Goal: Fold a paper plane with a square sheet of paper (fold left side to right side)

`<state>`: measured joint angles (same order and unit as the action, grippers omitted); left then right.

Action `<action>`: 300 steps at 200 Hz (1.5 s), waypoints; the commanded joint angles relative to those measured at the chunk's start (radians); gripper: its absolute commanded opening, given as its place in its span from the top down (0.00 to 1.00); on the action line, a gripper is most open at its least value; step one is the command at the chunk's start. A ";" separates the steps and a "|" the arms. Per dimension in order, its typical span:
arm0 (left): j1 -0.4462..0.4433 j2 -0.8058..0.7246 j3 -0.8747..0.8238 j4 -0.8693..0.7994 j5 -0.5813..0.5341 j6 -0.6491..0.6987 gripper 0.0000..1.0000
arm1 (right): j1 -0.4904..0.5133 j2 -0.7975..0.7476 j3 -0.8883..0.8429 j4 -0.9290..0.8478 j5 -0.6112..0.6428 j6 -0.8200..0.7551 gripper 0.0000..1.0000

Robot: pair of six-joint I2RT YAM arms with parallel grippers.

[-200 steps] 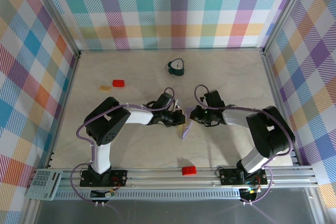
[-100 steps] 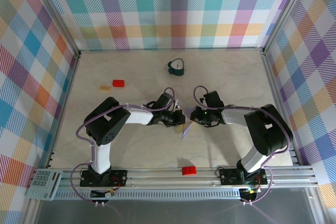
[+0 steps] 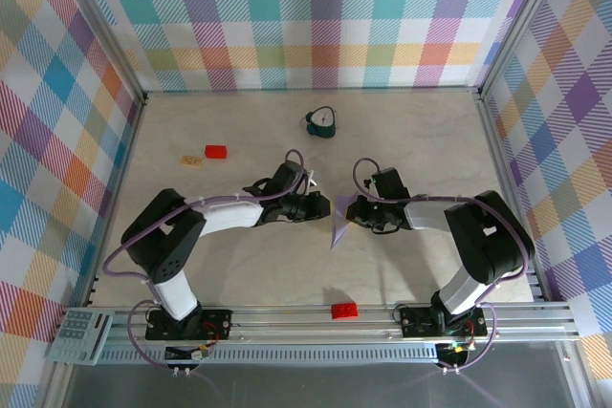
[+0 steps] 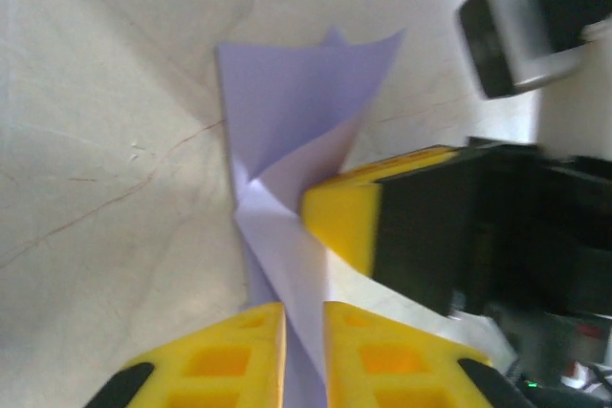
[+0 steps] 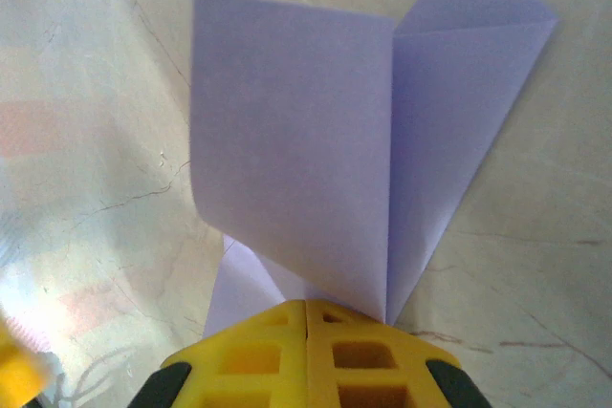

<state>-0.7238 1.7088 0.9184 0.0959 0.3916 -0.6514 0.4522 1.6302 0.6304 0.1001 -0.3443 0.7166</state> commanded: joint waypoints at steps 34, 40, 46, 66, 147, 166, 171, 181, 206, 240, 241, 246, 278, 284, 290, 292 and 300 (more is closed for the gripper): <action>-0.052 -0.022 0.030 -0.054 0.182 0.004 0.98 | 0.005 0.045 -0.069 -0.165 0.077 -0.025 1.00; -0.061 -0.010 0.032 -0.036 0.201 -0.011 0.99 | 0.005 0.043 -0.068 -0.164 0.076 -0.027 1.00; -0.067 0.006 0.036 -0.019 0.218 -0.025 1.00 | 0.005 0.043 -0.068 -0.167 0.075 -0.026 1.00; -0.093 0.054 0.063 0.000 0.244 -0.040 1.00 | 0.005 0.043 -0.064 -0.170 0.074 -0.028 1.00; -0.110 0.139 0.110 -0.113 0.178 0.016 1.00 | 0.005 0.033 -0.064 -0.173 0.073 -0.031 1.00; -0.109 0.147 0.098 -0.119 0.164 0.016 1.00 | 0.005 0.034 -0.064 -0.176 0.073 -0.031 1.00; -0.110 0.151 0.096 -0.121 0.161 0.017 1.00 | 0.005 0.034 -0.063 -0.175 0.073 -0.032 1.00; -0.109 0.158 0.093 -0.124 0.156 0.017 1.00 | 0.005 0.037 -0.061 -0.175 0.071 -0.033 1.00; -0.109 0.173 0.088 -0.127 0.147 0.015 1.00 | 0.006 0.040 -0.057 -0.176 0.070 -0.034 1.00; -0.109 0.191 0.086 -0.134 0.142 0.017 1.00 | 0.006 0.043 -0.054 -0.179 0.070 -0.036 1.00; -0.110 0.192 0.086 -0.134 0.143 0.017 1.00 | 0.006 0.043 -0.054 -0.180 0.070 -0.036 1.00; -0.110 0.192 0.086 -0.134 0.144 0.017 1.00 | 0.006 0.042 -0.053 -0.177 0.070 -0.036 1.00; -0.110 0.200 0.077 -0.139 0.140 0.015 1.00 | 0.006 0.044 -0.047 -0.182 0.068 -0.037 1.00; -0.110 0.202 0.076 -0.141 0.139 0.017 1.00 | 0.006 0.046 -0.046 -0.182 0.068 -0.037 1.00; -0.110 0.202 0.074 -0.143 0.138 0.018 1.00 | 0.007 0.046 -0.045 -0.183 0.068 -0.037 1.00; -0.109 0.201 0.074 -0.143 0.138 0.017 1.00 | 0.007 0.046 -0.044 -0.184 0.068 -0.038 1.00; -0.110 0.204 0.072 -0.144 0.138 0.017 1.00 | 0.006 0.045 -0.043 -0.185 0.068 -0.039 1.00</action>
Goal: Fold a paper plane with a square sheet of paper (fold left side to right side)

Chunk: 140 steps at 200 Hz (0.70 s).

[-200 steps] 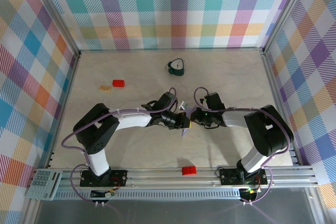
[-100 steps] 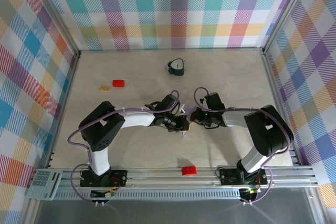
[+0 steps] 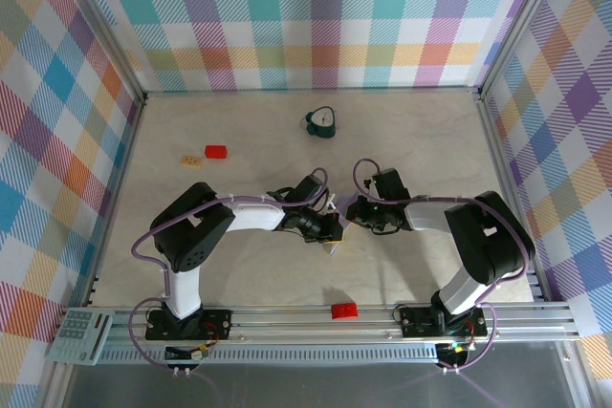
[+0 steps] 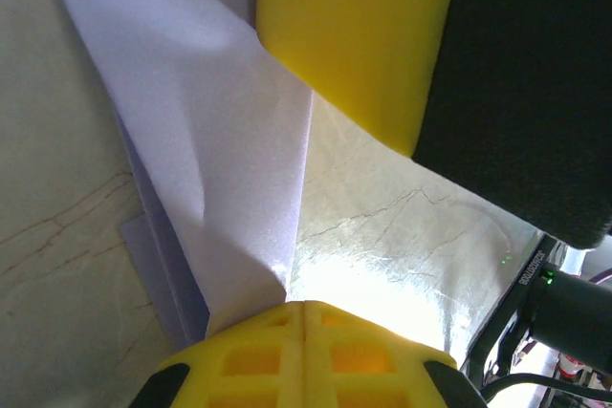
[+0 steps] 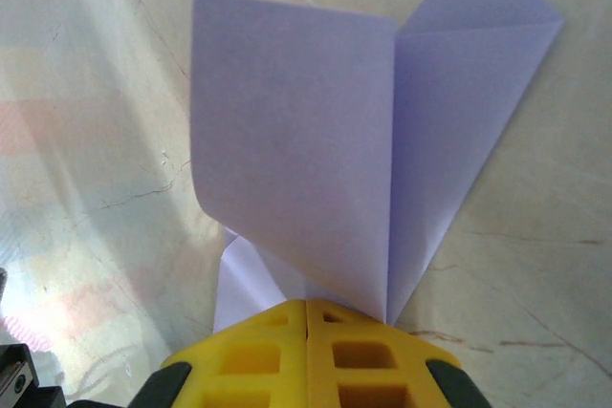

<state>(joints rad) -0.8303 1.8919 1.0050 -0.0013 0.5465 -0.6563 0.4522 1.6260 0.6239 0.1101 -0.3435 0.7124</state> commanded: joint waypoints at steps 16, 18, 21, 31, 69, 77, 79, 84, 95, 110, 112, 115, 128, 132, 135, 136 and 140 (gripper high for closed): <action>-0.003 0.027 -0.016 -0.043 -0.010 0.019 1.00 | 0.006 0.049 -0.030 -0.195 0.061 -0.034 1.00; -0.003 0.028 -0.016 -0.042 -0.009 0.019 1.00 | 0.006 0.049 -0.028 -0.196 0.059 -0.035 1.00; -0.003 0.030 -0.017 -0.043 -0.007 0.018 1.00 | 0.006 0.048 -0.026 -0.197 0.058 -0.035 1.00; -0.004 0.033 -0.014 -0.042 -0.003 0.019 1.00 | 0.006 0.048 -0.019 -0.194 0.053 -0.035 1.00; -0.011 0.038 -0.014 -0.042 0.006 0.021 1.00 | 0.008 0.044 0.005 -0.214 0.056 -0.039 1.00; -0.013 0.042 -0.013 -0.042 0.006 0.020 1.00 | 0.008 0.044 0.006 -0.214 0.057 -0.039 1.00; -0.013 0.043 -0.012 -0.042 0.005 0.020 1.00 | 0.008 0.045 0.007 -0.216 0.057 -0.040 1.00; -0.016 0.045 -0.011 -0.044 0.005 0.020 1.00 | 0.008 0.046 0.007 -0.216 0.057 -0.040 1.00; -0.018 0.049 -0.012 -0.048 0.001 0.020 1.00 | 0.008 0.043 0.007 -0.216 0.056 -0.040 1.00; -0.020 0.053 -0.012 -0.061 -0.008 0.022 1.00 | 0.008 0.033 0.010 -0.210 0.046 -0.040 1.00; -0.022 0.053 -0.012 -0.063 -0.010 0.023 1.00 | 0.008 0.029 0.010 -0.209 0.043 -0.039 1.00; -0.022 0.053 -0.013 -0.066 -0.013 0.024 1.00 | 0.008 0.024 0.009 -0.204 0.038 -0.038 1.00; -0.024 0.052 -0.014 -0.090 -0.029 0.034 1.00 | 0.008 -0.003 0.010 -0.180 0.015 -0.038 1.00; -0.026 0.052 -0.012 -0.099 -0.036 0.037 1.00 | 0.007 -0.014 0.009 -0.171 0.007 -0.039 1.00; -0.027 0.053 -0.011 -0.105 -0.042 0.041 1.00 | 0.008 -0.022 0.008 -0.163 -0.001 -0.038 1.00; -0.027 0.052 -0.010 -0.109 -0.044 0.043 1.00 | 0.008 -0.024 0.008 -0.159 -0.003 -0.038 1.00; -0.030 0.053 -0.008 -0.121 -0.052 0.048 1.00 | 0.008 -0.035 0.008 -0.149 -0.015 -0.036 1.00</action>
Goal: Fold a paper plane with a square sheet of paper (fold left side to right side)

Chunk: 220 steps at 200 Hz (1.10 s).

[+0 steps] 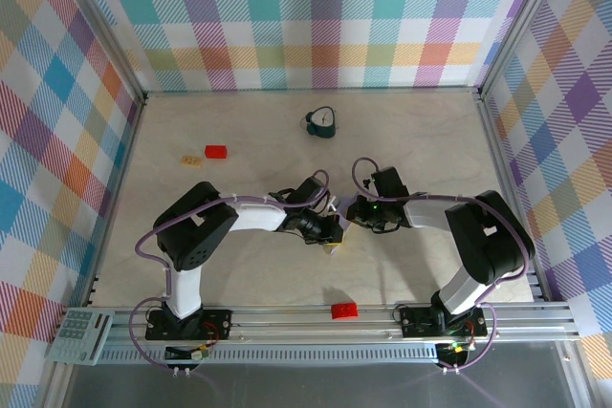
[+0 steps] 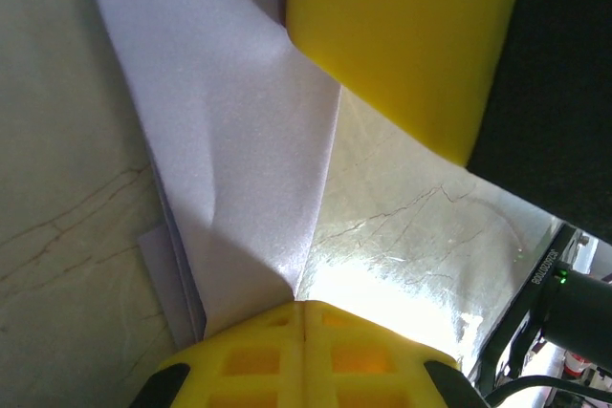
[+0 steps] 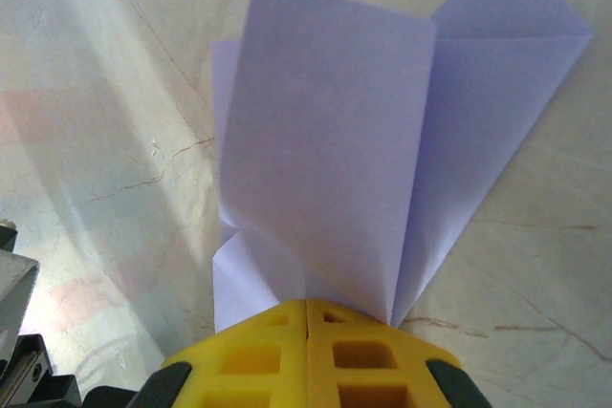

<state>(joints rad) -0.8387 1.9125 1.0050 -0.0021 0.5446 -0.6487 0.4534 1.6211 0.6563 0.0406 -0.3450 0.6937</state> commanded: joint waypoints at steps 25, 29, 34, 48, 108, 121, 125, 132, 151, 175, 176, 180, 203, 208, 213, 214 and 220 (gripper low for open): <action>-0.034 0.030 0.005 -0.197 -0.112 0.079 1.00 | 0.007 -0.113 -0.033 -0.011 -0.048 -0.005 1.00; -0.036 0.028 0.005 -0.207 -0.122 0.084 1.00 | 0.007 -0.128 -0.035 -0.010 -0.047 -0.004 1.00; -0.037 0.027 0.005 -0.218 -0.133 0.090 1.00 | 0.007 -0.142 -0.036 -0.009 -0.043 -0.005 1.00; -0.039 0.019 -0.001 -0.241 -0.158 0.105 1.00 | 0.007 -0.187 -0.048 -0.023 -0.025 -0.009 1.00; -0.040 -0.019 -0.046 -0.307 -0.204 0.148 1.00 | 0.031 -0.255 -0.149 0.032 -0.058 0.028 1.00; -0.038 -0.029 -0.061 -0.308 -0.208 0.150 1.00 | 0.050 -0.245 -0.158 0.054 -0.058 0.038 1.00; -0.037 -0.032 -0.065 -0.308 -0.209 0.150 1.00 | 0.056 -0.240 -0.160 0.060 -0.058 0.042 1.00; -0.037 -0.039 -0.071 -0.308 -0.211 0.151 1.00 | 0.063 -0.230 -0.164 0.077 -0.060 0.049 1.00; -0.036 -0.046 -0.079 -0.308 -0.213 0.150 1.00 | 0.080 -0.196 -0.172 0.134 -0.072 0.073 1.00; -0.036 -0.042 -0.074 -0.305 -0.209 0.152 1.00 | 0.097 -0.150 -0.158 0.179 -0.077 0.090 1.00; -0.036 -0.042 -0.074 -0.305 -0.209 0.152 1.00 | 0.098 -0.149 -0.157 0.180 -0.077 0.090 1.00; -0.036 -0.041 -0.072 -0.305 -0.209 0.152 1.00 | 0.100 -0.141 -0.153 0.182 -0.075 0.090 1.00; -0.036 -0.041 -0.070 -0.303 -0.210 0.152 1.00 | 0.105 -0.107 -0.128 0.191 -0.077 0.089 1.00; -0.036 -0.041 -0.070 -0.302 -0.210 0.152 1.00 | 0.105 -0.100 -0.124 0.192 -0.075 0.089 1.00; -0.036 -0.042 -0.070 -0.300 -0.209 0.151 1.00 | 0.105 -0.096 -0.120 0.193 -0.074 0.087 1.00; -0.036 -0.041 -0.071 -0.299 -0.209 0.151 1.00 | 0.105 -0.094 -0.120 0.192 -0.074 0.087 1.00; -0.036 -0.042 -0.070 -0.300 -0.209 0.150 1.00 | 0.105 -0.087 -0.116 0.191 -0.070 0.085 1.00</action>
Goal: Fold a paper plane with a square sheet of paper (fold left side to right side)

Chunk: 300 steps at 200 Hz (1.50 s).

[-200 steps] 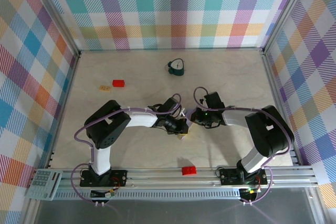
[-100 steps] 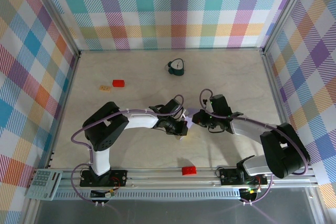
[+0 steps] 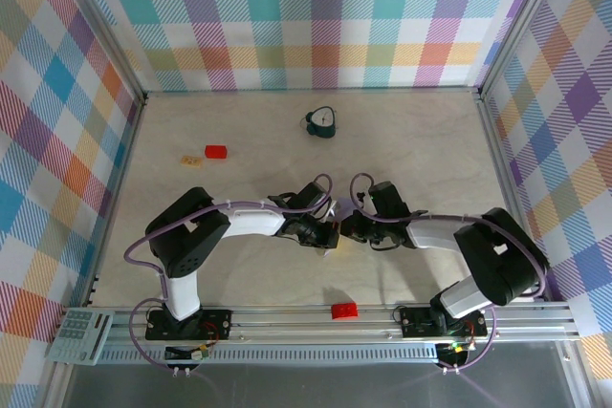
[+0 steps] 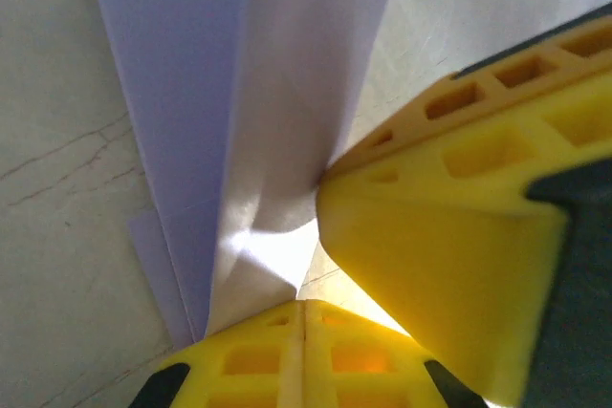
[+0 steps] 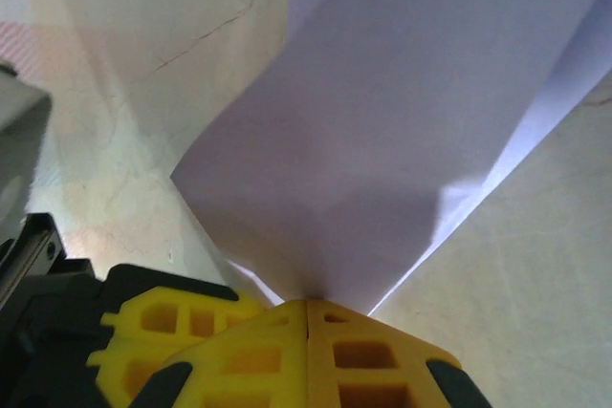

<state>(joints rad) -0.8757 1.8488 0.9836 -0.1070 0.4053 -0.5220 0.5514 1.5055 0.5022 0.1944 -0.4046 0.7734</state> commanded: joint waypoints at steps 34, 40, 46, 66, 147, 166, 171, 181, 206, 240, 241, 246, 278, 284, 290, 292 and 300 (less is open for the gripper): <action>0.001 0.024 -0.048 -0.194 -0.069 0.025 1.00 | 0.007 0.057 0.058 0.026 0.011 -0.008 1.00; 0.001 0.024 -0.049 -0.196 -0.069 0.025 1.00 | 0.007 0.061 0.061 0.023 0.014 -0.010 1.00; 0.001 0.024 -0.049 -0.196 -0.069 0.025 1.00 | 0.007 0.066 0.064 0.021 0.019 -0.012 1.00; 0.001 0.023 -0.050 -0.199 -0.069 0.025 1.00 | 0.005 0.076 0.071 -0.003 0.039 -0.024 1.00; 0.001 0.023 -0.054 -0.208 -0.072 0.025 1.00 | -0.002 0.119 0.096 -0.081 0.114 -0.080 1.00; 0.001 0.024 -0.055 -0.211 -0.075 0.027 1.00 | -0.011 0.123 0.096 -0.088 0.122 -0.086 1.00; 0.001 0.024 -0.054 -0.211 -0.076 0.027 1.00 | -0.014 0.125 0.096 -0.088 0.122 -0.088 1.00; 0.001 0.025 -0.054 -0.212 -0.076 0.027 1.00 | -0.021 0.126 0.097 -0.088 0.121 -0.091 1.00; 0.001 0.028 -0.053 -0.214 -0.076 0.028 1.00 | -0.044 0.124 0.102 -0.096 0.119 -0.102 1.00; 0.001 0.030 -0.054 -0.215 -0.077 0.028 1.00 | -0.084 0.127 0.115 -0.112 0.112 -0.124 1.00; 0.000 0.030 -0.054 -0.215 -0.077 0.028 1.00 | -0.084 0.128 0.115 -0.113 0.112 -0.125 1.00; 0.001 0.030 -0.052 -0.215 -0.077 0.028 1.00 | -0.090 0.129 0.118 -0.118 0.112 -0.131 1.00; 0.001 0.029 -0.054 -0.215 -0.079 0.028 1.00 | -0.131 0.156 0.139 -0.132 0.102 -0.150 1.00; 0.001 0.029 -0.053 -0.215 -0.079 0.028 1.00 | -0.139 0.160 0.141 -0.131 0.097 -0.152 1.00; 0.001 0.030 -0.054 -0.215 -0.079 0.029 1.00 | -0.147 0.163 0.143 -0.129 0.094 -0.153 1.00; 0.001 0.029 -0.053 -0.216 -0.079 0.028 1.00 | -0.149 0.165 0.143 -0.128 0.093 -0.154 1.00; 0.001 0.028 -0.054 -0.215 -0.079 0.029 1.00 | -0.158 0.169 0.148 -0.127 0.090 -0.156 1.00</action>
<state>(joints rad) -0.8757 1.8481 0.9836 -0.1101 0.4015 -0.5072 0.4465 1.6367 0.6323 0.0925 -0.4187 0.6609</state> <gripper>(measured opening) 0.050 0.049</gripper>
